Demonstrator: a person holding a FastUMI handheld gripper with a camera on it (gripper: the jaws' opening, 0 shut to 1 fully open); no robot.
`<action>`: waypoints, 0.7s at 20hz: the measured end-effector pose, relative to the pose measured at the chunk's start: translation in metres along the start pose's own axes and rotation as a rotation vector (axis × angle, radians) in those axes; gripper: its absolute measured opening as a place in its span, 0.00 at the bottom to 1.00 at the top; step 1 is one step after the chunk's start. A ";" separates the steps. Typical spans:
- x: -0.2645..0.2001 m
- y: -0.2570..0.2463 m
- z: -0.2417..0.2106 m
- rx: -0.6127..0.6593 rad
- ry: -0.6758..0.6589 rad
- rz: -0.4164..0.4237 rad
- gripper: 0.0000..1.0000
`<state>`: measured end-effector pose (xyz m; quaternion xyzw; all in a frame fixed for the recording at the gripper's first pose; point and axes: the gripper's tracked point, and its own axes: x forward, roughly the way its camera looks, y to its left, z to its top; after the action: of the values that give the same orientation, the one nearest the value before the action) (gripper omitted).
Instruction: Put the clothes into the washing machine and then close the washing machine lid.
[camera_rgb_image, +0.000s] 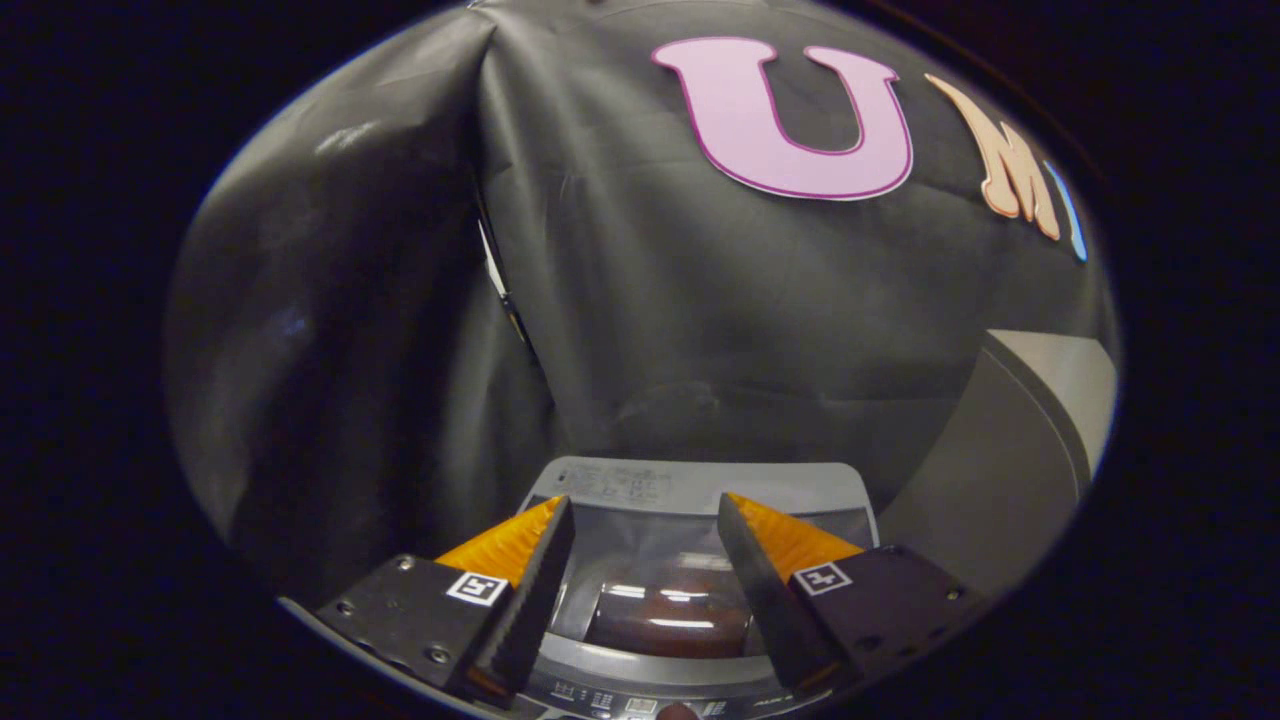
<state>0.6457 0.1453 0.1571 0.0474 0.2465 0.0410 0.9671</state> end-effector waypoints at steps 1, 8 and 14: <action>0.000 -0.001 0.002 -0.002 -0.011 0.000 0.88; 0.003 -0.004 0.000 0.004 -0.039 -0.015 0.89; 0.004 -0.006 0.002 -0.003 -0.068 -0.021 0.88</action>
<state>0.6505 0.1398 0.1559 0.0448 0.2140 0.0298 0.9753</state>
